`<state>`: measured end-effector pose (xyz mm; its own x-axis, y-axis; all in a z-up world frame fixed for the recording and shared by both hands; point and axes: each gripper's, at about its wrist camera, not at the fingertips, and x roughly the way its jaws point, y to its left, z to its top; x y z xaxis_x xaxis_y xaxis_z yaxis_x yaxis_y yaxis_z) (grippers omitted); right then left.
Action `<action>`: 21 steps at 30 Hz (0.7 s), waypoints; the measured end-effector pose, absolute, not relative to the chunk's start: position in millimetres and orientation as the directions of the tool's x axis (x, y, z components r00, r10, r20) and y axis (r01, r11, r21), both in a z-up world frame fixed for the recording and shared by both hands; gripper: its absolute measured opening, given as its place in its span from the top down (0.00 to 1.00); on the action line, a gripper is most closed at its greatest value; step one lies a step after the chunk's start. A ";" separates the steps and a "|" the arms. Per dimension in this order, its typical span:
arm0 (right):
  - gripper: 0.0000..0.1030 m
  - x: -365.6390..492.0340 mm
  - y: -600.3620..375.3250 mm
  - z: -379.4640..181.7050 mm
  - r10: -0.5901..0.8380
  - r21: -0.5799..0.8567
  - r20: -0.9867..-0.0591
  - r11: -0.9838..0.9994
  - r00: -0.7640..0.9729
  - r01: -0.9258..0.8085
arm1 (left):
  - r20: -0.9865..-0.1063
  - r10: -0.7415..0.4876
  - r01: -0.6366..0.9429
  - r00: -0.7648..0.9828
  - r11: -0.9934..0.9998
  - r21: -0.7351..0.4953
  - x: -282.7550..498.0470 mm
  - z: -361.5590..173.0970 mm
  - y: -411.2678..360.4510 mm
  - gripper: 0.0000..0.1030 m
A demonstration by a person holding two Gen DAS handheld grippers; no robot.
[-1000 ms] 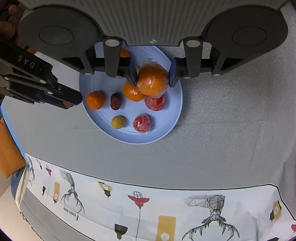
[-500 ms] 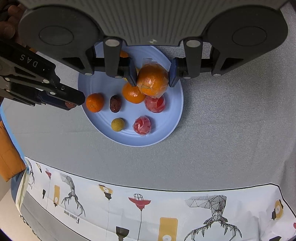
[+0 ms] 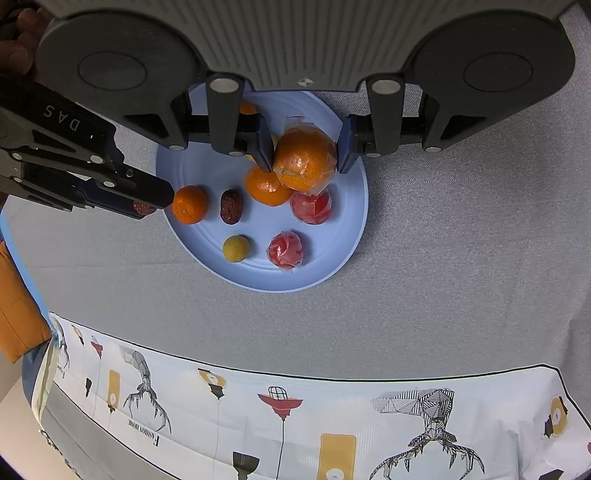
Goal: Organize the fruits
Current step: 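Hold the wrapped fruit and date just above the blue plate with both tools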
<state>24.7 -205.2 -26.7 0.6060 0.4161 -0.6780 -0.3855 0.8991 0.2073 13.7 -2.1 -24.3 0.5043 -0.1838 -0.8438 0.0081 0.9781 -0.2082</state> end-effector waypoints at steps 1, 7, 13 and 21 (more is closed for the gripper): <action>0.68 24.5 -205.0 -27.1 0.416 0.206 -0.678 0.899 0.606 -0.386 | -0.844 -0.184 0.009 0.505 0.978 -0.208 13.5 -24.1 -2.1 0.61; 0.68 23.5 -205.8 -25.8 0.415 0.204 -0.669 0.900 0.617 -0.384 | -0.843 -0.184 0.010 0.505 0.978 -0.208 13.8 -23.7 -1.9 0.61; 0.68 22.7 -206.7 -24.8 0.416 0.204 -0.664 0.900 0.621 -0.385 | -0.842 -0.185 0.010 0.506 0.978 -0.209 13.7 -22.7 -1.5 0.61; 0.68 21.5 -207.8 -22.6 0.416 0.203 -0.657 0.901 0.629 -0.384 | -0.839 -0.191 0.015 0.510 0.977 -0.213 13.7 -20.5 -1.9 0.61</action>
<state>21.5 -207.8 -22.6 0.6290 0.4156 -0.6569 -0.3836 0.9010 0.2026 13.7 -1.9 -20.5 0.5101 -0.1906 -0.8388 0.0154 0.9770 -0.2126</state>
